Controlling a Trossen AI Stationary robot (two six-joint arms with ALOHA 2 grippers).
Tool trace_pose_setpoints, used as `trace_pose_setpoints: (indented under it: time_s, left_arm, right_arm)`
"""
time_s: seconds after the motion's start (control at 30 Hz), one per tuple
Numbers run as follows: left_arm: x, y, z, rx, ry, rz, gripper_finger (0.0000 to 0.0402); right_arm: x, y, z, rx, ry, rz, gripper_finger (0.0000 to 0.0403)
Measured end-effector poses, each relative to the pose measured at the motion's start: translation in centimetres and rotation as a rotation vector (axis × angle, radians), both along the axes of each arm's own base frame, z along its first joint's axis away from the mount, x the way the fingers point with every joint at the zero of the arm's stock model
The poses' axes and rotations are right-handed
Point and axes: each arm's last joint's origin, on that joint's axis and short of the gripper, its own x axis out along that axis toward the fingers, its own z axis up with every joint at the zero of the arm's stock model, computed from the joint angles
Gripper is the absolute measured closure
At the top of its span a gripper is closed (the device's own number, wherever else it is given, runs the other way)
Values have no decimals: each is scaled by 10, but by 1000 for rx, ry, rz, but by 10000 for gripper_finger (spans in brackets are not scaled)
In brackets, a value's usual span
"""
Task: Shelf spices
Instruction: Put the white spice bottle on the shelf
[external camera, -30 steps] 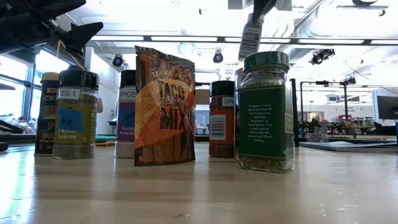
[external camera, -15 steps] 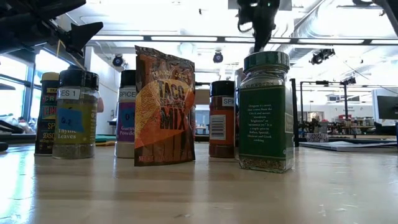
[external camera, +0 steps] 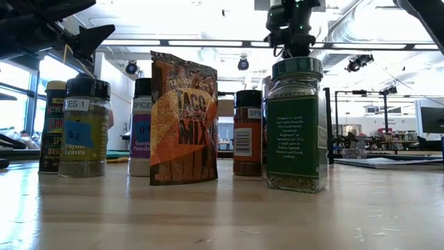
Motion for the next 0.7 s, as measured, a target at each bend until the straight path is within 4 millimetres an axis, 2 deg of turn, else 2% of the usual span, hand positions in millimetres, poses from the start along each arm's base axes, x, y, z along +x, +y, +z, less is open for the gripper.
trace_pose_setpoints:
  time_s: [0.2, 0.4, 0.7]
  left_arm:
    - [0, 0, 0, 0, 0, 0, 104]
    - [0, 0, 0, 0, 0, 0, 104]
    - [0, 0, 0, 0, 0, 0, 104]
  right_arm:
    - [-9, -11, 0, -12, -11, -46, 214]
    - [-9, -13, 1, -21, -29, -66, 159]
    - [-9, -13, 1, -29, -17, -44, 147]
